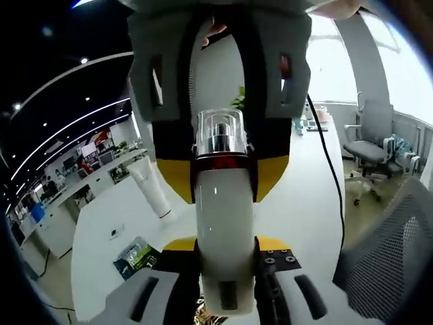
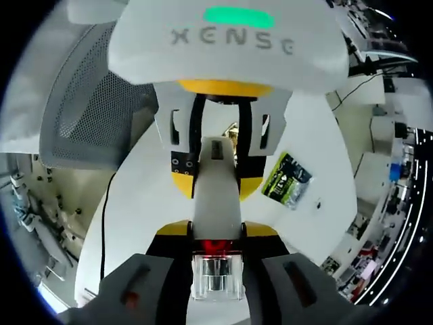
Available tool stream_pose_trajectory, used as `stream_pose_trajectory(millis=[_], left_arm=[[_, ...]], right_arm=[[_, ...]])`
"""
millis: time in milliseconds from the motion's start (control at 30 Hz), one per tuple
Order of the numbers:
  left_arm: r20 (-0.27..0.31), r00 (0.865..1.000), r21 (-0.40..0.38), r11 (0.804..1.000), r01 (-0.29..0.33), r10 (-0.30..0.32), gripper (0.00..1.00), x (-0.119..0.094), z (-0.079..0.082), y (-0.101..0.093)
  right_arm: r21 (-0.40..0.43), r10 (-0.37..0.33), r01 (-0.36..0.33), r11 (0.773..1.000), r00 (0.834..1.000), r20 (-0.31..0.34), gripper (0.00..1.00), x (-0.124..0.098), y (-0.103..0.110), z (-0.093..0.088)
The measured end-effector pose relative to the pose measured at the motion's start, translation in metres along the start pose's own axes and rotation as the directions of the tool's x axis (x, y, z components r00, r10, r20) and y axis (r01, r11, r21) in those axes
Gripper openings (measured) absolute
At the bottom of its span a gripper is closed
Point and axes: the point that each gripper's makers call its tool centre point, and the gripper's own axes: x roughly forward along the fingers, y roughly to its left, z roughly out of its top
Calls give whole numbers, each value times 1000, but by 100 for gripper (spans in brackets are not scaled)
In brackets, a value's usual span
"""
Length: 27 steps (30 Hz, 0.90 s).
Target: Arrange the skincare products in the storage area until every visible bottle or jar stands upright without overlapping.
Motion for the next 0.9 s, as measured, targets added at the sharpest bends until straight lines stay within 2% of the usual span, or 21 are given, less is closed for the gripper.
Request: stream_pose_trajectory(millis=[67, 133, 200, 300, 367, 633, 900], left_arm=[[7, 1000, -2, 1000, 7, -7, 28, 4, -5, -3], [13, 1000, -8, 1000, 12, -12, 28, 11, -10, -5], [21, 1000, -4, 1000, 22, -22, 29, 19, -17, -9], [36, 997, 3, 998, 64, -64, 28, 32, -26, -17], [36, 995, -3, 996, 90, -90, 28, 38, -29, -21], [63, 986, 6, 988, 157, -157, 28, 69, -37, -35], [111, 976, -2, 982, 189, -187, 28, 81, -47, -36]], right_arm=[[6, 16, -16, 1000, 1000, -19, 24, 5, 3, 1], [-4, 25, -25, 1000, 997, -79, 24, 12, 6, -2], [10, 33, -33, 999, 994, -106, 24, 21, 10, -2], [29, 54, -50, 998, 990, -134, 24, 34, 19, -5], [61, 77, -69, 996, 987, -139, 24, 40, 24, -9], [104, 124, -107, 989, 977, -175, 24, 61, 37, -24], [116, 148, -127, 985, 970, -193, 24, 74, 38, -25]])
